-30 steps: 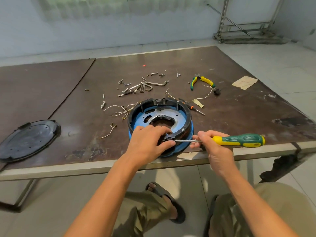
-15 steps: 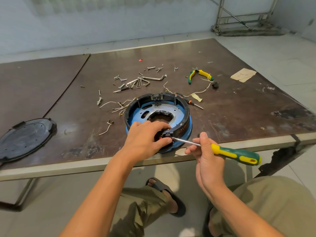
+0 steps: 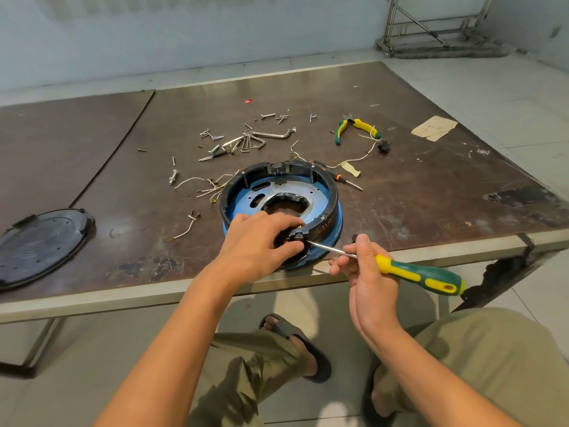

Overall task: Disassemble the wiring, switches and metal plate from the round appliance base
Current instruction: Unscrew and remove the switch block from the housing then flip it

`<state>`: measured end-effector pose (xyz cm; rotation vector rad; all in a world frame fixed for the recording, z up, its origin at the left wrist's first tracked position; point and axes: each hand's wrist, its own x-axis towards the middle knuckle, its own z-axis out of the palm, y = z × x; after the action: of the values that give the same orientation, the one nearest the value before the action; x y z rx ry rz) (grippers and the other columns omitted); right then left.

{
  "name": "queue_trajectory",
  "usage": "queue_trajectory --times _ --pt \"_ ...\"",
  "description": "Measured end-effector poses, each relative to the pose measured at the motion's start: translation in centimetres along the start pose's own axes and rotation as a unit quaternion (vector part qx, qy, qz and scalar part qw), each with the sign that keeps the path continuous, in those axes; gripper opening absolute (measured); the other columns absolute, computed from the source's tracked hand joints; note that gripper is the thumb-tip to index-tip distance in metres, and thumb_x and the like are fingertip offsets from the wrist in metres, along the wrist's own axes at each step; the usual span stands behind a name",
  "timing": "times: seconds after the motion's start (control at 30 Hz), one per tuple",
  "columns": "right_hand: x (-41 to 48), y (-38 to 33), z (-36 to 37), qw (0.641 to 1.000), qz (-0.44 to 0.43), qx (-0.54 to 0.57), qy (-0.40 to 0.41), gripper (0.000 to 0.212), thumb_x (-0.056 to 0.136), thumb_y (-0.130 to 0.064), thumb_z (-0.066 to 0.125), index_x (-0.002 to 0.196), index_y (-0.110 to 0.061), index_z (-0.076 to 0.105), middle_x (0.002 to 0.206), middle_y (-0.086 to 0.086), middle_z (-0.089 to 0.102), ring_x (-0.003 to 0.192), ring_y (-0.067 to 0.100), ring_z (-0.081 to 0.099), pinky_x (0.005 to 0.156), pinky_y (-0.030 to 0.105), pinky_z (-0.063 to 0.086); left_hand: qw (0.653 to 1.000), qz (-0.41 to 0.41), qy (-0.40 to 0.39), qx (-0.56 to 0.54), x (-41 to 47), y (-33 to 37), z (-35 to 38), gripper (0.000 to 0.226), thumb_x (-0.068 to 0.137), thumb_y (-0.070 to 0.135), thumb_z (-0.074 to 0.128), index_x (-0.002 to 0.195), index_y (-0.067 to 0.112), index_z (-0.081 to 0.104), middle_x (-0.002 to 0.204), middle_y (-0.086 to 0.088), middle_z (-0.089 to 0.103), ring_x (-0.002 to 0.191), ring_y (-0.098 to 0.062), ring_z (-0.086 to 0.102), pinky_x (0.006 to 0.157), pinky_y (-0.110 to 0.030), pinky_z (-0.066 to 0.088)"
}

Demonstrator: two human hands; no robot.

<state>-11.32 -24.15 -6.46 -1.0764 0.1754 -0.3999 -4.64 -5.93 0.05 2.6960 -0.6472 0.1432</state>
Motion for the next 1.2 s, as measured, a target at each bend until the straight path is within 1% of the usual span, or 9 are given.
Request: queue_trajectory --times 0.1,0.17,0.23,0.37,0.5,0.67,0.9,1.1,1.2 --pt "-0.3 -0.2 0.0 0.998 -0.042 -0.036 -0.022 0.036 0.095 -0.055 0.063 0.081 -0.023 0.073 0.065 0.008 0.068 0.059 0.026 0.069 0.070 0.034 0.060 1.000 0.003 -0.006 0.011 0.0 0.1 0.0 0.037 0.091 0.058 0.052 0.127 0.050 0.047 0.095 0.027 0.051 0.091 -0.002 0.045 0.083 -0.030 0.023" --pt "-0.5 -0.1 0.0 0.995 -0.069 -0.064 -0.029 0.039 0.100 -0.052 0.058 0.082 -0.020 0.072 0.066 0.010 0.069 0.060 0.031 0.070 0.072 0.043 0.061 1.000 0.001 -0.009 0.014 -0.1 0.1 0.0 0.037 0.091 0.058 0.052 0.127 0.050 0.047 0.092 0.026 0.050 0.090 -0.003 0.045 0.083 -0.031 0.024" --pt "-0.6 -0.2 0.1 0.993 -0.082 -0.073 -0.032 0.039 0.102 -0.048 0.057 0.081 -0.019 0.072 0.065 0.012 0.069 0.058 0.032 0.070 0.069 0.041 0.061 1.000 0.002 -0.015 0.018 -0.1 0.1 -0.1 0.039 0.090 0.058 0.052 0.128 0.050 0.046 0.088 0.026 0.049 0.090 -0.003 0.045 0.084 -0.031 0.026" --pt "0.3 -0.5 0.3 0.998 -0.028 -0.043 -0.024 0.036 0.103 -0.037 0.055 0.077 -0.018 0.071 0.061 0.012 0.066 0.051 0.030 0.067 0.063 0.036 0.059 0.999 0.016 -0.031 0.036 -0.1 0.1 -0.2 0.044 0.089 0.057 0.053 0.130 0.048 0.043 0.098 0.023 0.056 0.093 -0.005 0.046 0.087 -0.034 0.031" --pt "1.3 -1.1 0.3 0.997 -0.009 -0.038 -0.060 0.038 0.102 -0.035 0.053 0.077 -0.010 0.066 0.061 0.017 0.064 0.041 0.029 0.060 0.050 0.030 0.055 0.997 0.027 -0.034 0.057 0.0 0.1 0.0 0.049 0.089 0.058 0.051 0.135 0.044 0.042 0.113 0.019 0.061 0.094 -0.004 0.043 0.087 -0.034 0.033" --pt "3.5 -1.8 0.8 0.996 0.076 -0.013 -0.042 0.036 0.106 -0.028 0.055 0.080 -0.004 0.061 0.055 0.013 0.060 0.033 0.018 0.051 0.041 0.029 0.053 0.996 0.029 -0.048 0.062 0.2 0.1 -0.1 0.041 0.092 0.061 0.044 0.129 0.044 0.046 0.113 0.021 0.060 0.093 -0.003 0.043 0.085 -0.034 0.032" --pt "5.3 -2.0 1.0 0.983 0.182 0.006 -0.028 0.037 0.105 -0.030 0.057 0.078 -0.004 0.060 0.051 0.009 0.058 0.031 0.012 0.046 0.039 0.025 0.050 0.995 0.026 -0.066 0.065 0.5 0.2 -0.2 0.049 0.090 0.070 0.022 0.126 0.047 0.046 0.110 0.023 0.056 0.097 -0.003 0.047 0.084 -0.033 0.032" --pt "6.2 -2.2 1.1 0.985 0.160 -0.011 -0.058 0.039 0.106 -0.028 0.056 0.076 -0.002 0.059 0.049 0.011 0.057 0.030 0.012 0.045 0.039 0.027 0.050 0.995 0.030 -0.074 0.054 0.4 0.4 -0.4 0.052 0.088 0.071 0.021 0.127 0.047 0.047 0.111 0.025 0.055 0.101 -0.003 0.048 0.086 -0.034 0.032" --pt "4.2 -1.5 0.2 0.994 0.068 -0.014 -0.080 0.039 0.107 -0.028 0.053 0.080 -0.001 0.059 0.056 0.016 0.061 0.033 0.016 0.051 0.042 0.029 0.053 0.996 0.031 -0.074 0.049 0.5 0.5 -0.6 0.055 0.088 0.071 0.019 0.126 0.046 0.049 0.111 0.024 0.055 0.102 -0.004 0.049 0.085 -0.034 0.032"
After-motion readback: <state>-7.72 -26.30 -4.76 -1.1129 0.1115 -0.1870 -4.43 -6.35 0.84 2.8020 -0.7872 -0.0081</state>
